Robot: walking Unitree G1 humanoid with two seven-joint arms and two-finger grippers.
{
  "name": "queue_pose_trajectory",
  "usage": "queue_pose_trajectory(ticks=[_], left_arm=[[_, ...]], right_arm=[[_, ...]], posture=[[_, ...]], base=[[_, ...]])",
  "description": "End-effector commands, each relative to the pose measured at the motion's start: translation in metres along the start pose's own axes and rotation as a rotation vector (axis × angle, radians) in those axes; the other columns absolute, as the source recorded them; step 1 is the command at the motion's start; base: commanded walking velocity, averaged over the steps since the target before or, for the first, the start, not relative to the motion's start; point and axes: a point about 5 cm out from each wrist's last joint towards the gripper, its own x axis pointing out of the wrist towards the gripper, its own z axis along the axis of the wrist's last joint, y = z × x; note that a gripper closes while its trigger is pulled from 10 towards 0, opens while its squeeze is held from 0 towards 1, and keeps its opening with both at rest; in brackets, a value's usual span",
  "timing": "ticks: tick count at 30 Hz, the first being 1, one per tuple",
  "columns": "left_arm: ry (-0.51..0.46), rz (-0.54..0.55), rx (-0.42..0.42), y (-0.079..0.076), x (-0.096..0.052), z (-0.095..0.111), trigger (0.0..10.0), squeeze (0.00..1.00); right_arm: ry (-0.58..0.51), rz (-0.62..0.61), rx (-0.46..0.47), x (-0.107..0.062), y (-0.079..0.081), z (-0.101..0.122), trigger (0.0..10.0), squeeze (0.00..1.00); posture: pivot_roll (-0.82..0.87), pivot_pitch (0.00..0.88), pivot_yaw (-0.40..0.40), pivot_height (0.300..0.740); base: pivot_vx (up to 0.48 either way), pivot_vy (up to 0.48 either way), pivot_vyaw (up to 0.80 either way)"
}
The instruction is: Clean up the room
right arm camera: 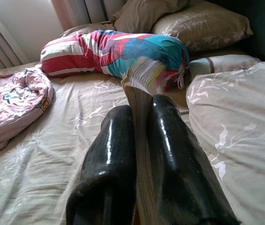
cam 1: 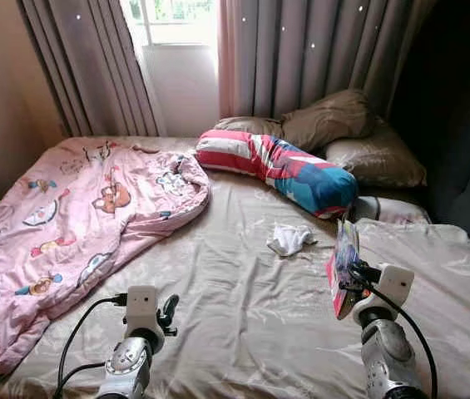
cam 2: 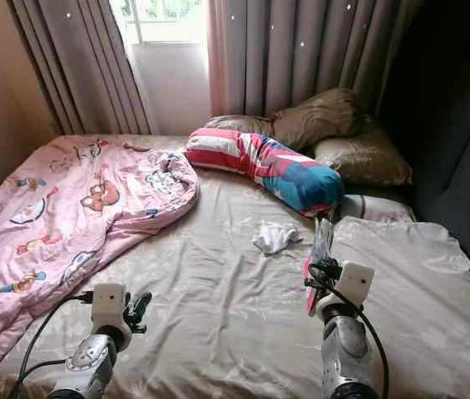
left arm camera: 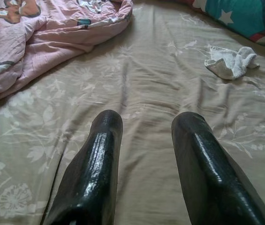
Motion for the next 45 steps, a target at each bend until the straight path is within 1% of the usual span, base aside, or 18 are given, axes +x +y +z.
queue_pose_trajectory(ticks=[1,4,14,19,27,36,41,45], left_arm=[[0.015,0.007,-0.009,0.0001,-0.0002,-0.0019,10.0,0.00],[0.015,0.008,-0.010,0.0003,-0.0005,-0.0023,10.0,0.00],[0.016,0.011,-0.008,0.0022,-0.0012,-0.0029,10.0,0.00],[0.011,0.012,-0.005,0.0040,-0.0004,-0.0007,10.0,0.00],[0.013,0.008,-0.003,0.0033,-0.0009,-0.0018,10.0,0.00],[0.008,0.011,-0.004,0.0040,-0.0009,-0.0011,10.0,0.00],[0.007,0.011,-0.003,0.0040,-0.0006,-0.0006,10.0,0.00],[0.007,0.011,-0.003,0.0039,-0.0006,-0.0005,10.0,0.00]], right_arm=[[-0.052,0.016,-0.009,0.0046,0.0031,0.0109,10.0,0.00],[-0.053,0.015,-0.008,0.0046,0.0028,0.0111,10.0,0.00],[-0.052,0.019,-0.008,0.0040,0.0034,0.0101,10.0,0.00],[-0.052,0.021,-0.012,0.0037,0.0033,0.0099,10.0,0.00],[-0.049,0.026,-0.012,0.0038,0.0045,0.0094,10.0,0.00],[-0.044,0.026,-0.008,0.0029,0.0056,0.0074,10.0,0.00],[-0.035,0.000,0.012,0.0012,0.0034,0.0041,10.0,0.00],[-0.020,-0.013,0.033,0.0008,0.0015,0.0021,10.0,0.00]], posture=[[-0.09,0.017,0.019,0.740],[-0.09,0.018,0.018,0.740],[-0.09,0.017,0.019,0.740],[-0.10,0.002,0.021,0.740],[-0.10,0.000,0.021,0.740],[-0.10,0.000,0.022,0.740],[-0.10,0.004,0.022,0.740],[-0.09,0.011,0.022,0.740]], base=[[0.000,0.000,0.00],[0.000,0.000,0.00],[0.252,0.000,0.00],[0.262,0.000,0.00],[0.265,0.000,0.00],[0.000,0.000,0.00],[0.000,0.000,0.00],[0.000,0.000,-0.67]])
